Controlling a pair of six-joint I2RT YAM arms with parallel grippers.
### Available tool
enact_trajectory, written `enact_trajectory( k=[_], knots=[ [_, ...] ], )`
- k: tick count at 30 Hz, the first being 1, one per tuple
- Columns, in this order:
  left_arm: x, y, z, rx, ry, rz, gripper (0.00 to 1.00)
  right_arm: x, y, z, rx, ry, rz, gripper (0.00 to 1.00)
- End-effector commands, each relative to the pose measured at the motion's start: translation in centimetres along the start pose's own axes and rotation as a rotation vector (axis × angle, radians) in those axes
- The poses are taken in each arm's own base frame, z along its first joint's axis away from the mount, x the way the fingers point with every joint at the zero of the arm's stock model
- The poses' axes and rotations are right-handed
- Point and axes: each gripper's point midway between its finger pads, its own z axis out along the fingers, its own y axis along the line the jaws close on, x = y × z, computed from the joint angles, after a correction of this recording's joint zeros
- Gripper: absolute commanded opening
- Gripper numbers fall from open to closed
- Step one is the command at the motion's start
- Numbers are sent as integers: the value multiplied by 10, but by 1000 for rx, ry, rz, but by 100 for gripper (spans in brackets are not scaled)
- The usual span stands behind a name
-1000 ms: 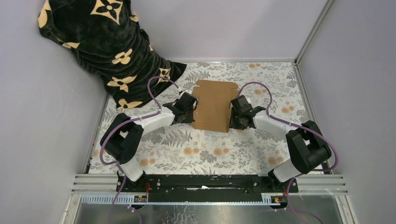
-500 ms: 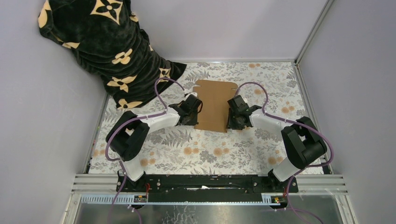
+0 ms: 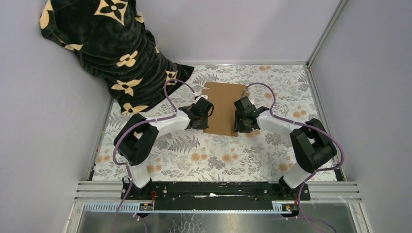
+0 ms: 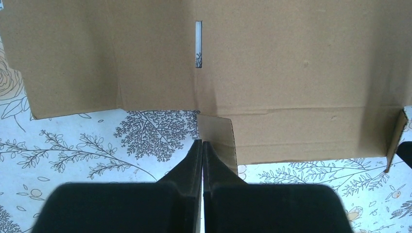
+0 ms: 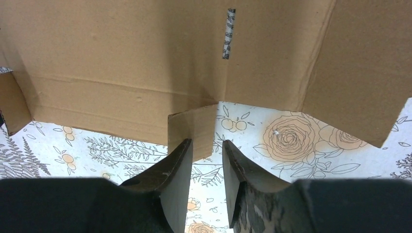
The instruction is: Fold the paper box
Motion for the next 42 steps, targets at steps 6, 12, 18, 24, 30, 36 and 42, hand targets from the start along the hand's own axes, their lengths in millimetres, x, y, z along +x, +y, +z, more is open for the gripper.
enact_trajectory(
  k=[6,12,18,24,30,36,42],
  knots=[
    [-9,-25,-1,55,-18,0,1,-15,24,0,-41,-32,-27,38],
    [-9,-27,0,56,-17,2,1,-14,26,5,-37,-24,-35,38],
    [-8,-26,0,52,-16,3,1,-4,21,16,-19,6,-37,38],
    [-11,-30,-3,67,-25,-5,1,9,16,29,-4,42,-38,38],
    [-15,-38,-5,91,-26,-9,1,15,14,35,5,61,-41,38],
    [-17,-44,-6,122,-32,-18,7,17,13,37,9,68,-47,38],
    [-13,-46,-2,128,-19,-18,10,17,13,38,8,71,-47,38]
  ],
)
